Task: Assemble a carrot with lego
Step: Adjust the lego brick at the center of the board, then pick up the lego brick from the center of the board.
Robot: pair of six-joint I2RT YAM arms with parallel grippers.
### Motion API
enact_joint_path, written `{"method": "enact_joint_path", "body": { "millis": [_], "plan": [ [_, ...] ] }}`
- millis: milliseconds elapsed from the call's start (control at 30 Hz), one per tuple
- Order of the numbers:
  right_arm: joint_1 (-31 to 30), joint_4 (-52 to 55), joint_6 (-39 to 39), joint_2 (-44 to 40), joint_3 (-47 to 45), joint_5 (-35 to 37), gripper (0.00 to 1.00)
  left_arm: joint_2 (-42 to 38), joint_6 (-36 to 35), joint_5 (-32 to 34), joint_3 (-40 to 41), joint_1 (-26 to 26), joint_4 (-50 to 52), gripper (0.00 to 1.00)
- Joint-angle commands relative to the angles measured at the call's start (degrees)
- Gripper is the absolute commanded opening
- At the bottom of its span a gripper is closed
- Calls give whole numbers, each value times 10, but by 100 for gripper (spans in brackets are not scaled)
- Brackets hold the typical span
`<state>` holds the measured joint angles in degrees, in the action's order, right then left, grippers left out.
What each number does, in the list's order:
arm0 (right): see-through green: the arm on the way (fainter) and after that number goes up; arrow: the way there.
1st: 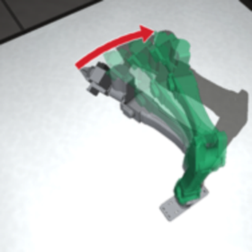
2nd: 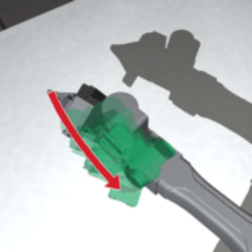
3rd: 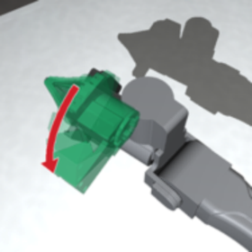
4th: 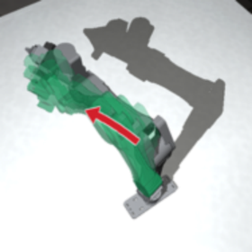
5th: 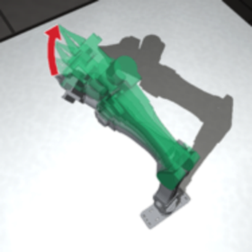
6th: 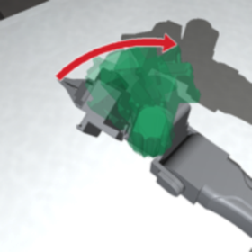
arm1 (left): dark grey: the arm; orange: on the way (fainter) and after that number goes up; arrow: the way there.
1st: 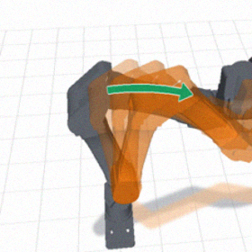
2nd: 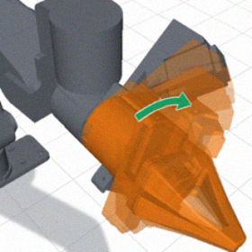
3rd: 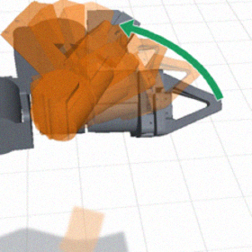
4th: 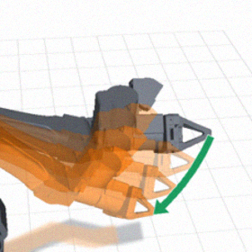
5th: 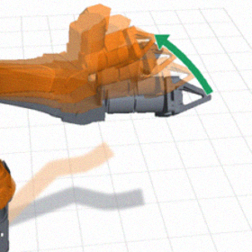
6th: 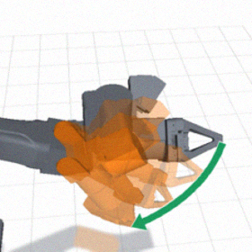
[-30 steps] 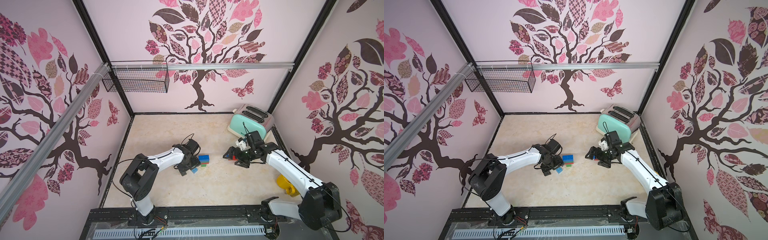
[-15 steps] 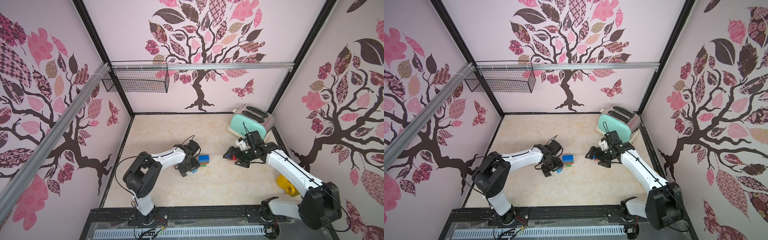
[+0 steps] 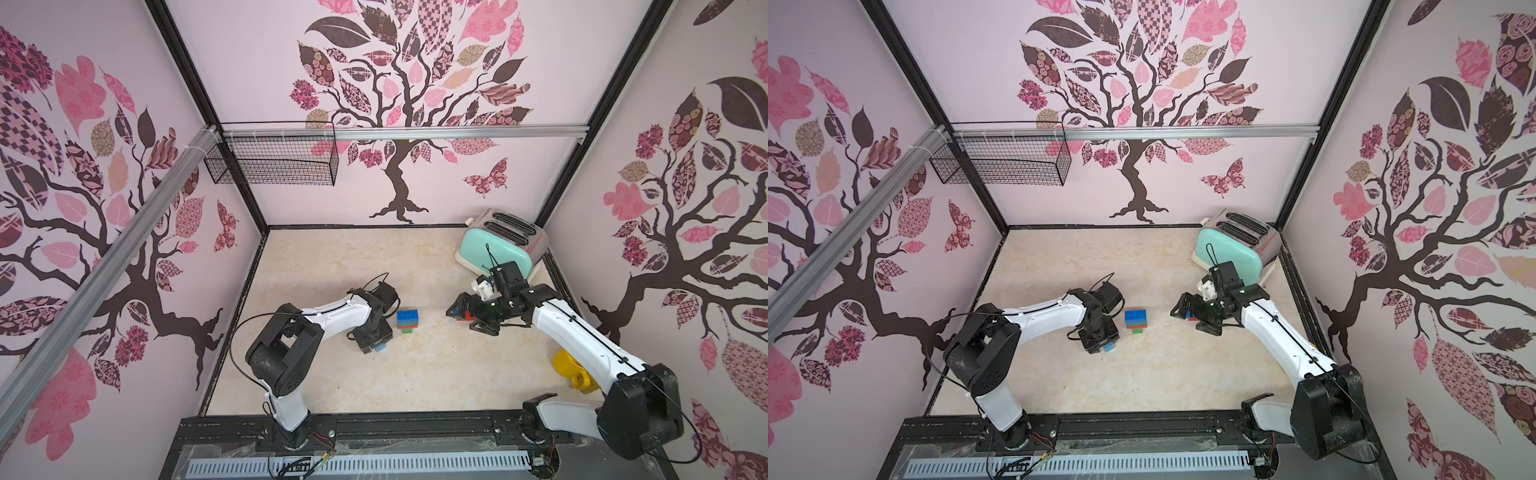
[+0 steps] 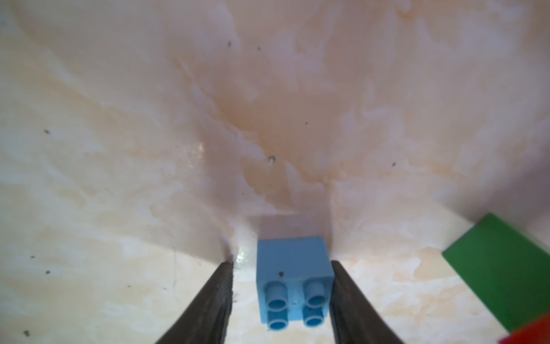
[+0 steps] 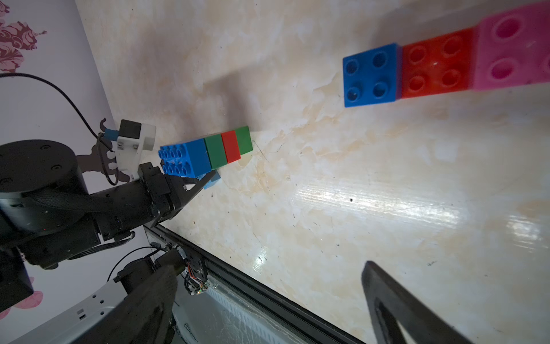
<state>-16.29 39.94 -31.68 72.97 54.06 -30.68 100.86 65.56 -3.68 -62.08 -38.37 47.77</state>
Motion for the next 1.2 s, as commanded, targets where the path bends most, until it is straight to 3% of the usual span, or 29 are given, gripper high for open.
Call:
{"method": "enact_joint_path", "body": {
  "millis": [0,533,1167],
  "plan": [
    [5,11,1,-1,23,4,100,2,-17,26,-19,2,19,49],
    [5,10,0,-8,15,4,99,14,-65,73,-41,-48,61,45],
    [6,11,0,-6,17,4,99,22,-44,77,-23,-48,37,42]
  ]
}}
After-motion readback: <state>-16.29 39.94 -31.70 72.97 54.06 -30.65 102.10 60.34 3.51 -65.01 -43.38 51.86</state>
